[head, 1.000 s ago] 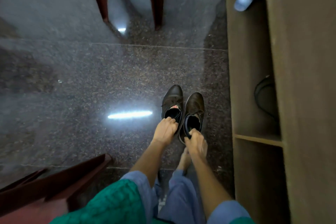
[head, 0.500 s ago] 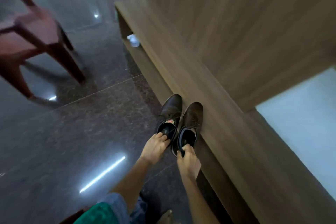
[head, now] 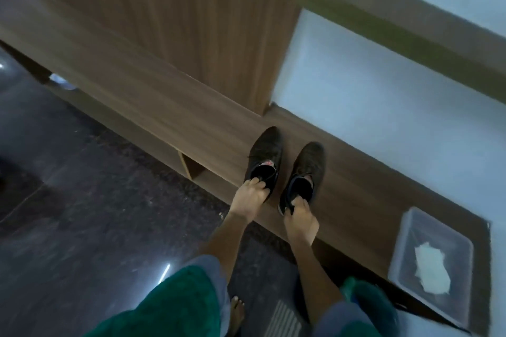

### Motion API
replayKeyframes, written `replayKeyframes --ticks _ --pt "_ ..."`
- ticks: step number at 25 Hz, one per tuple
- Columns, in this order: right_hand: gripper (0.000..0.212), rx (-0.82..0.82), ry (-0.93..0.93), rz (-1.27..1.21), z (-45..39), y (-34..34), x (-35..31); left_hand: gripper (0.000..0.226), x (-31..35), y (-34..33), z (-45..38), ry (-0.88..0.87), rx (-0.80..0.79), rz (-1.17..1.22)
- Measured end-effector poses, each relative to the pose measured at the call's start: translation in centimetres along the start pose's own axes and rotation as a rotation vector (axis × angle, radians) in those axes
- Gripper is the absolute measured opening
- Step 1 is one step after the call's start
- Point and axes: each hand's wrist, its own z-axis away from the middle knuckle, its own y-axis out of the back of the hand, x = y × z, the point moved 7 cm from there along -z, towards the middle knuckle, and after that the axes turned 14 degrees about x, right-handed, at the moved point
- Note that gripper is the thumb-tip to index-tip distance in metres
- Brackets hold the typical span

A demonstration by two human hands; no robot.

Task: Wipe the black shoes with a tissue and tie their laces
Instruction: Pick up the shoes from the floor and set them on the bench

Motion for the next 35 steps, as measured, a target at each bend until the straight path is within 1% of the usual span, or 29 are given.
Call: replayKeyframes --ticks 3,5,7,9,12,15,17,19,20,23,26,29,35 --pt "0.022 0.023 -0.08 0.031 -2.3 -1.1 4.4 0.027 2.9 -3.5 -2.9 -0.08 -0.022 0.007" --pt "0.022 0.037 -0.132 0.033 -3.4 -2.1 6.5 0.023 4.6 -5.7 -4.5 -0.161 -0.046 -0.032" --pt "0.023 0.05 -0.181 0.024 -4.2 -3.1 7.6 0.02 5.7 -7.5 -5.7 -0.229 -0.097 -0.086" --pt "0.024 0.06 -0.221 0.01 -5.2 -3.9 8.2 0.023 6.5 -8.8 -7.1 -0.273 -0.087 -0.076" --pt "0.024 0.078 -0.262 -0.004 -6.7 -4.5 8.7 0.02 6.3 -9.5 -9.0 -0.247 -0.055 -0.04" --pt "0.026 0.048 -0.278 -0.029 -7.7 -4.6 8.5 0.032 5.9 -10.1 -9.9 -0.2 -0.095 -0.124" --pt "0.03 0.004 -0.272 -0.045 -7.7 -4.4 8.4 0.035 5.9 -10.3 -10.0 -0.174 -0.153 -0.153" --pt "0.036 -0.012 -0.246 -0.041 -7.2 -3.5 8.3 0.043 6.1 -9.9 -9.7 -0.145 -0.237 -0.113" --pt "0.039 0.007 -0.245 -0.041 -6.7 -2.8 8.3 0.049 6.3 -9.4 -9.4 -0.136 -0.251 -0.088" --pt "0.049 0.048 -0.269 -0.066 -5.4 0.1 8.4 0.055 7.3 -6.4 -8.1 -0.089 -0.206 0.019" --pt "0.054 -0.023 -0.219 -0.06 -4.2 2.1 8.5 0.056 7.2 -4.2 -5.4 -0.014 -0.235 0.023" --pt "0.054 -0.108 -0.245 -0.094 -2.9 4.0 9.4 0.056 7.1 -3.1 -2.3 0.048 -0.296 -0.016" --pt "0.051 -0.221 -0.221 -0.056 -1.5 5.6 10.5 0.056 8.8 -3.1 1.3 0.002 -0.392 -0.117"
